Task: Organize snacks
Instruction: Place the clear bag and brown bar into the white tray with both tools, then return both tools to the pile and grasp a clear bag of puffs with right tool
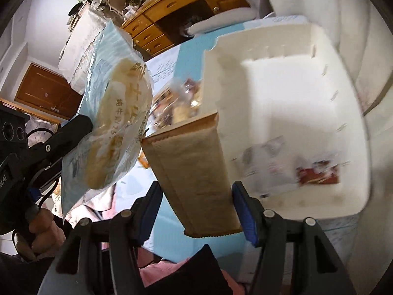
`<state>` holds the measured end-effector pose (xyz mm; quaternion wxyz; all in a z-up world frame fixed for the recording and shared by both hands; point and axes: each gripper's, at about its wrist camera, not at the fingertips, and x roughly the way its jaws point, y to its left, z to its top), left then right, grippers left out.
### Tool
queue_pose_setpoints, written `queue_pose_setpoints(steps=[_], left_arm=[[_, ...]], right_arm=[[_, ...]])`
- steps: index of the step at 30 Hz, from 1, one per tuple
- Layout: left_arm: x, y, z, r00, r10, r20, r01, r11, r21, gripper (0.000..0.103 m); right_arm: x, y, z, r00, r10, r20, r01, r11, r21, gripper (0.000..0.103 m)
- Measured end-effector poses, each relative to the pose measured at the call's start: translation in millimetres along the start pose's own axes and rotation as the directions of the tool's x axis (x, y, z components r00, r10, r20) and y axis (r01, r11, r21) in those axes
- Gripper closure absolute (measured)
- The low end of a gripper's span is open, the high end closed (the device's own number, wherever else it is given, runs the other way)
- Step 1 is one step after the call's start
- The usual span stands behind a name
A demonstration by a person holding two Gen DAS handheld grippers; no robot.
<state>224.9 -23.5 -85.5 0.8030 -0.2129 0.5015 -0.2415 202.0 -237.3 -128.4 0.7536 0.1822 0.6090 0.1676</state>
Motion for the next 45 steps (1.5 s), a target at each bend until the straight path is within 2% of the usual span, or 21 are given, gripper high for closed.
queue_pose_setpoints(steps=[6, 10, 13, 15, 17, 19, 23, 30, 37, 45], left_arm=[[32.9, -29.1, 4.4, 1.000, 0.008, -0.009, -0.007, 1.000, 0.030, 0.075], [54.4, -41.5, 6.4, 0.999, 0.034, -0.009, -0.034, 0.999, 0.033, 0.072], [62.2, -48.1, 6.4, 0.998, 0.057, 0.003, -0.057, 0.997, 0.044, 0.056], [63.2, -51.5, 5.8, 0.998, 0.066, 0.008, -0.066, 0.996, 0.056, 0.042], [62.7, -53.8, 5.3, 0.996, 0.084, 0.012, -0.085, 0.994, 0.067, 0.034], [62.7, -51.6, 5.6, 0.995, 0.101, 0.003, -0.101, 0.993, 0.064, 0.032], [61.7, -39.4, 5.1, 0.992, 0.119, -0.040, -0.118, 0.992, 0.039, 0.021], [50.5, -19.3, -5.1, 0.982, 0.167, -0.084, -0.164, 0.986, 0.037, 0.020], [26.3, 8.0, -17.0, 0.964, 0.234, -0.128, -0.227, 0.971, 0.072, 0.019], [-4.3, 48.8, -21.5, 0.951, 0.267, -0.157, -0.254, 0.962, 0.099, 0.019]], right_arm=[[-24.7, -37.1, 9.0, 0.994, -0.097, 0.044, 0.097, 0.995, 0.011, 0.044], [-34.7, -60.7, 12.4, 0.988, -0.130, 0.086, 0.126, 0.991, 0.049, 0.044], [-39.5, -73.6, 16.2, 0.984, -0.138, 0.117, 0.128, 0.988, 0.089, 0.042], [-43.9, -80.1, 17.2, 0.982, -0.141, 0.129, 0.127, 0.985, 0.113, 0.042], [-43.5, -84.7, 19.3, 0.980, -0.141, 0.142, 0.122, 0.983, 0.136, 0.041], [-41.4, -86.3, 20.6, 0.979, -0.147, 0.144, 0.126, 0.981, 0.146, 0.038], [-36.7, -82.8, 19.6, 0.980, -0.144, 0.134, 0.123, 0.980, 0.157, 0.038], [-26.9, -70.9, 15.0, 0.985, -0.115, 0.131, 0.091, 0.980, 0.175, 0.025], [-14.7, -48.4, 7.2, 0.984, -0.097, 0.147, 0.062, 0.972, 0.225, 0.025], [2.2, -15.9, -4.3, 0.980, -0.092, 0.176, 0.037, 0.955, 0.294, 0.025]])
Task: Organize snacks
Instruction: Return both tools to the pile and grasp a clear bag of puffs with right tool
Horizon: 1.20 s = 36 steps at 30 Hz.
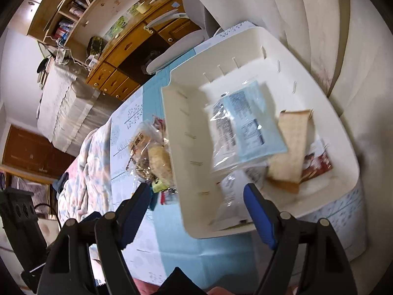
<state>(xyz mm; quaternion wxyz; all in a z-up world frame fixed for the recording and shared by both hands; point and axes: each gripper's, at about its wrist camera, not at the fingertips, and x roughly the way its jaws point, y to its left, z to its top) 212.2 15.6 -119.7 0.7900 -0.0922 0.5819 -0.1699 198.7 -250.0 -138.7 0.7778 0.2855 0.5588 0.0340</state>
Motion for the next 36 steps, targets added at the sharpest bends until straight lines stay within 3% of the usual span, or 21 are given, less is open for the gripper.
queue_pose_setpoints(steps=[6, 10, 19, 27, 32, 36], left_arm=[[-9.4, 40.5, -0.9, 0.999, 0.045, -0.030, -0.044, 0.998, 0.038, 0.019], [-12.3, 61.8, -1.1, 0.993, 0.118, -0.025, -0.115, 0.989, 0.091, 0.019], [-5.6, 99.4, 6.6, 0.985, 0.150, -0.081, -0.130, 0.967, 0.219, 0.019], [14.4, 116.0, 12.1, 0.975, 0.159, -0.155, -0.105, 0.946, 0.308, 0.019], [34.5, 115.6, 14.5, 0.974, 0.145, -0.172, -0.083, 0.942, 0.326, 0.019], [53.0, 108.4, 16.5, 0.978, 0.152, -0.139, -0.094, 0.929, 0.357, 0.019]], right_arm=[[9.1, 22.6, -18.0, 0.999, -0.009, 0.035, 0.007, 0.999, 0.054, 0.025], [13.7, 39.1, -29.9, 0.997, -0.018, 0.080, 0.012, 0.997, 0.079, 0.024], [24.3, 75.5, -54.5, 0.975, -0.090, 0.203, 0.077, 0.995, 0.069, 0.025], [32.6, 118.2, -73.9, 0.930, -0.181, 0.321, 0.224, 0.969, -0.103, 0.025], [43.1, 135.3, -77.2, 0.905, -0.219, 0.364, 0.317, 0.918, -0.237, 0.025], [53.3, 140.3, -77.7, 0.901, -0.220, 0.375, 0.353, 0.874, -0.333, 0.025]])
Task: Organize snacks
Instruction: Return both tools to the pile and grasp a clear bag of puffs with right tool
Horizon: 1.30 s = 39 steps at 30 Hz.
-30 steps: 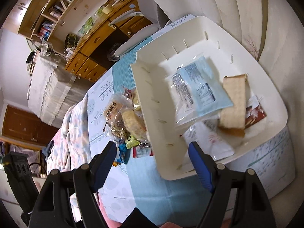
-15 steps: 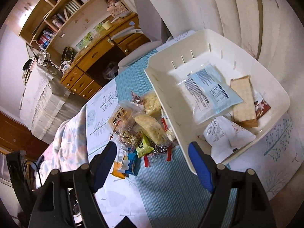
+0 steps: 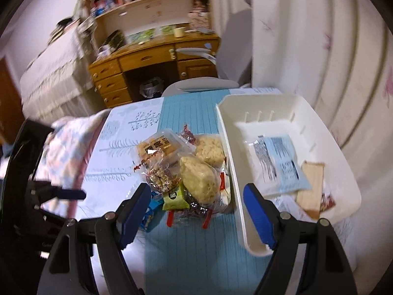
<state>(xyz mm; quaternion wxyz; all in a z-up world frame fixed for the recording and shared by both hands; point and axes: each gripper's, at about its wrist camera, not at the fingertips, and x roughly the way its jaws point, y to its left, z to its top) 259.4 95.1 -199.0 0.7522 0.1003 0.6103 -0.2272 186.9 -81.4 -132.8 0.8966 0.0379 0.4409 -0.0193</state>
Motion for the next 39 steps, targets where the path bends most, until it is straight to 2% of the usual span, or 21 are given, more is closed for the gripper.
queue_pose_setpoints(steps=[2, 4, 8, 11, 15, 19, 21, 22, 24, 28, 34, 37, 39], left_arm=[[11.8, -5.0, 3.5, 0.999, 0.045, 0.017, -0.045, 0.999, 0.019, 0.019], [26.5, -7.9, 7.1, 0.998, 0.063, 0.002, -0.063, 0.997, 0.039, 0.019], [48.9, -13.1, 9.7, 0.996, 0.084, -0.023, -0.083, 0.995, 0.058, 0.019], [58.9, -15.5, 9.4, 0.996, 0.089, -0.022, -0.088, 0.995, 0.051, 0.019], [75.5, -18.2, 10.9, 0.992, 0.116, -0.053, -0.113, 0.992, 0.050, 0.019], [82.9, -22.6, 10.0, 0.983, 0.178, -0.035, -0.175, 0.981, 0.085, 0.019], [84.8, -24.0, 11.0, 0.982, 0.186, -0.026, -0.183, 0.979, 0.090, 0.020], [86.8, -25.0, 11.7, 0.982, 0.185, -0.029, -0.182, 0.979, 0.090, 0.022], [90.4, -25.6, 13.9, 0.981, 0.191, -0.040, -0.187, 0.979, 0.085, 0.032], [94.2, -25.8, 14.5, 0.978, 0.204, -0.047, -0.200, 0.977, 0.071, 0.036], [94.5, -13.6, 15.4, 0.981, 0.189, -0.036, -0.189, 0.982, 0.013, 0.049], [94.2, -8.9, 17.0, 0.983, 0.180, -0.030, -0.181, 0.984, -0.006, 0.052], [93.1, -7.7, 16.3, 0.984, 0.175, -0.023, -0.175, 0.984, -0.017, 0.053]], right_arm=[[6.1, 3.1, 0.8, 1.000, 0.001, 0.002, 0.000, 0.998, -0.056, 0.025], [11.7, 3.4, 1.3, 1.000, 0.004, 0.010, -0.003, 0.995, -0.098, 0.028], [27.2, 2.6, 2.2, 1.000, 0.012, -0.008, -0.013, 0.988, -0.152, 0.038], [39.6, 1.4, 3.1, 0.999, 0.018, -0.027, -0.023, 0.985, -0.170, 0.041], [55.6, -0.3, 2.4, 0.998, 0.026, -0.052, -0.035, 0.983, -0.182, 0.051], [64.6, 1.8, 0.9, 0.999, 0.010, -0.050, -0.020, 0.981, -0.193, 0.052], [68.4, 2.6, 0.8, 0.998, 0.013, -0.059, -0.024, 0.980, -0.199, 0.052], [70.8, 3.3, 0.3, 0.998, 0.013, -0.063, -0.026, 0.978, -0.206, 0.052], [74.2, 5.0, -0.1, 0.998, 0.006, -0.070, -0.021, 0.975, -0.219, 0.054], [80.7, 6.4, -0.5, 0.997, -0.024, -0.069, 0.005, 0.966, -0.258, 0.061], [90.1, 5.2, 0.5, 0.995, -0.026, -0.098, -0.002, 0.961, -0.276, 0.062], [95.7, 5.3, 0.0, 0.993, -0.036, -0.111, 0.001, 0.955, -0.297, 0.070], [96.8, 4.5, 0.2, 0.993, -0.042, -0.110, 0.006, 0.953, -0.303, 0.072]])
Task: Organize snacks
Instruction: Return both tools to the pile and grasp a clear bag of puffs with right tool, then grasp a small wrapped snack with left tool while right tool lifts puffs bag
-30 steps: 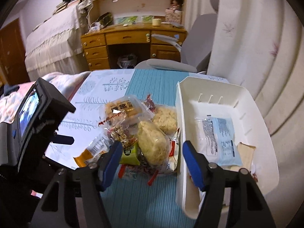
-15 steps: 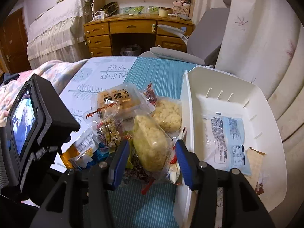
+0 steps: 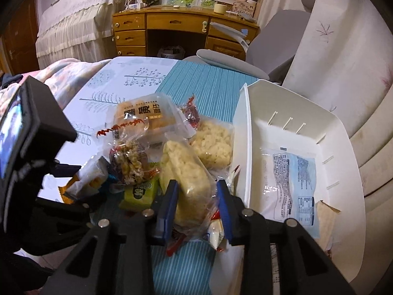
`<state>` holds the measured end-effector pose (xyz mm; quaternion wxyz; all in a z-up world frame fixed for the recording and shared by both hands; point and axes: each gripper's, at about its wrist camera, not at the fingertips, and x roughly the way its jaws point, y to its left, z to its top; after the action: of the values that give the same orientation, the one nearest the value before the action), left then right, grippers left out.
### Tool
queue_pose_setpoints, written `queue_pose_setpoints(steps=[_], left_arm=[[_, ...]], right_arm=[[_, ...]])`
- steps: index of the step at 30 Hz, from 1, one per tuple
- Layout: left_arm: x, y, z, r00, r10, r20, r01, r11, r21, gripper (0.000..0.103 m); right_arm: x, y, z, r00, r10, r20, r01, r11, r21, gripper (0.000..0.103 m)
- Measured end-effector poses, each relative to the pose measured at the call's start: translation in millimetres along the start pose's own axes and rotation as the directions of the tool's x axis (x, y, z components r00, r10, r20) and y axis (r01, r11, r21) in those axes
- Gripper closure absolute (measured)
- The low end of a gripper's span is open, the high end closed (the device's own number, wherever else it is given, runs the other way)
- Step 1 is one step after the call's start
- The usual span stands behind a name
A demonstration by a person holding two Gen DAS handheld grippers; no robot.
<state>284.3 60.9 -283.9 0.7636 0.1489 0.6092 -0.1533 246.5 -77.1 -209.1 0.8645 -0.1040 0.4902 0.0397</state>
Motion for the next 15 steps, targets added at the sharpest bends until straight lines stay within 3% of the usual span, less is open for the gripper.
queue_pose_setpoints(steps=[10, 15], left_arm=[[-6.3, 13.6, -1.3, 0.998, -0.060, 0.024, 0.062, 0.995, -0.081, 0.059], [-18.9, 17.4, -2.4, 0.996, -0.065, 0.063, 0.071, 0.993, -0.097, 0.076]], right_arm=[[-0.2, -1.2, 5.0, 0.998, 0.035, -0.046, -0.036, 0.999, -0.008, 0.078], [-4.2, -2.1, 4.9, 0.996, 0.053, -0.071, -0.052, 0.998, 0.023, 0.079]])
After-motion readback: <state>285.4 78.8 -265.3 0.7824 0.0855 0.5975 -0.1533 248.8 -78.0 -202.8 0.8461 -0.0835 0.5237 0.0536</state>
